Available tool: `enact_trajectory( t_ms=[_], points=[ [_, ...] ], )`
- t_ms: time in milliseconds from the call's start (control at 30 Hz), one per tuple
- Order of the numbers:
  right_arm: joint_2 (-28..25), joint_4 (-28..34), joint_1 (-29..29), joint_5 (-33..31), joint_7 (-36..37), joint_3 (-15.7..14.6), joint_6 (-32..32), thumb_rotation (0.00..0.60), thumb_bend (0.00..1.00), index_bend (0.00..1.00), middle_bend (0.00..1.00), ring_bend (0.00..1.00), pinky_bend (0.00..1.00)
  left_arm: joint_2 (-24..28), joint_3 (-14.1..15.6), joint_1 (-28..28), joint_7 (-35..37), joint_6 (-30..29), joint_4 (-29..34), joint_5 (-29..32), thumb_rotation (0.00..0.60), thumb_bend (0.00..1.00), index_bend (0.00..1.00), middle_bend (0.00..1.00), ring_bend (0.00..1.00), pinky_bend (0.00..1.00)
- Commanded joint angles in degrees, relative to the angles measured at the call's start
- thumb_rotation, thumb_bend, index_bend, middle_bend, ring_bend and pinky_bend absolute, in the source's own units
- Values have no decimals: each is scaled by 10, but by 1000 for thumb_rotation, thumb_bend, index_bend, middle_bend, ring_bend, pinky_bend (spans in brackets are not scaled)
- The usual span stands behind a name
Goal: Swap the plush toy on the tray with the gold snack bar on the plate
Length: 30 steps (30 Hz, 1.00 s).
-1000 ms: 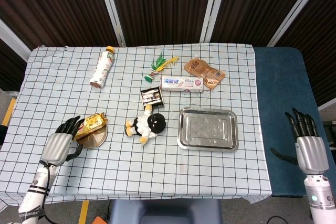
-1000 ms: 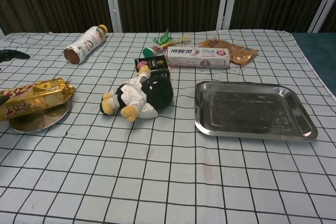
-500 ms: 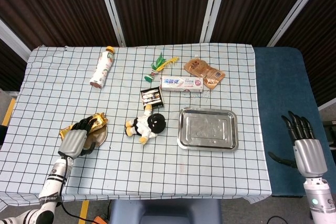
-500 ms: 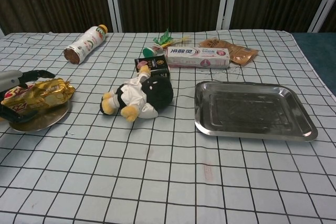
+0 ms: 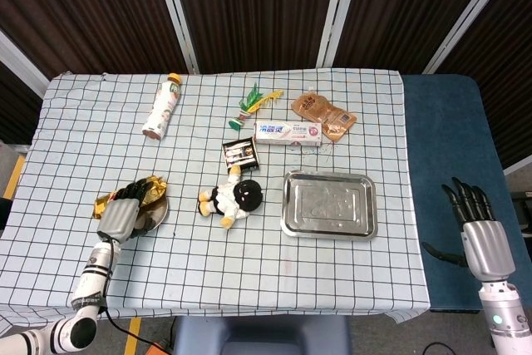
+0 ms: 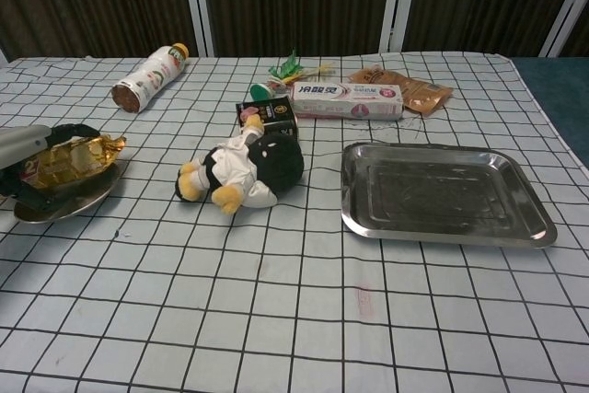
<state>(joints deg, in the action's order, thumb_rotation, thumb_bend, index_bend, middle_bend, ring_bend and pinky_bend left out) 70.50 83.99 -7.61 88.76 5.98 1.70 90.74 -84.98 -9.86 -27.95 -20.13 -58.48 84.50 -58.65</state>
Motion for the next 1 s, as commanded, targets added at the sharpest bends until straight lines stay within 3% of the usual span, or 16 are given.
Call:
enact_trajectory(
  t_ms=[33,300,467,667,833,1000],
  points=[
    [-1,1,0,2,0,0,-4,600,93,0,0,0,0,-8,2,-6,-7,5,-17,11,600,446,0,0,0,113],
    [0,0,2,7,1,3,-9,600,93,0,0,0,0,-27,7,-15,-5,23,-59,33,600,443,0,0,0,98],
    [-2,2,3,10,6,3,-15,600,92,0,0,0,0,-56,9,-14,-2,0,-103,21,600,441,16,9,15,104],
    [-4,4,3,13,8,2,-21,600,93,0,0,0,0,-106,12,-8,24,-57,-179,-32,600,522,209,238,285,360],
    [-5,5,4,14,9,3,-25,600,93,0,0,0,0,-141,13,-1,68,-117,-241,-90,600,702,427,495,524,642],
    [-5,5,6,17,10,4,-23,600,93,0,0,0,0,-147,15,3,91,-152,-253,-127,600,774,510,593,597,708]
  ],
)
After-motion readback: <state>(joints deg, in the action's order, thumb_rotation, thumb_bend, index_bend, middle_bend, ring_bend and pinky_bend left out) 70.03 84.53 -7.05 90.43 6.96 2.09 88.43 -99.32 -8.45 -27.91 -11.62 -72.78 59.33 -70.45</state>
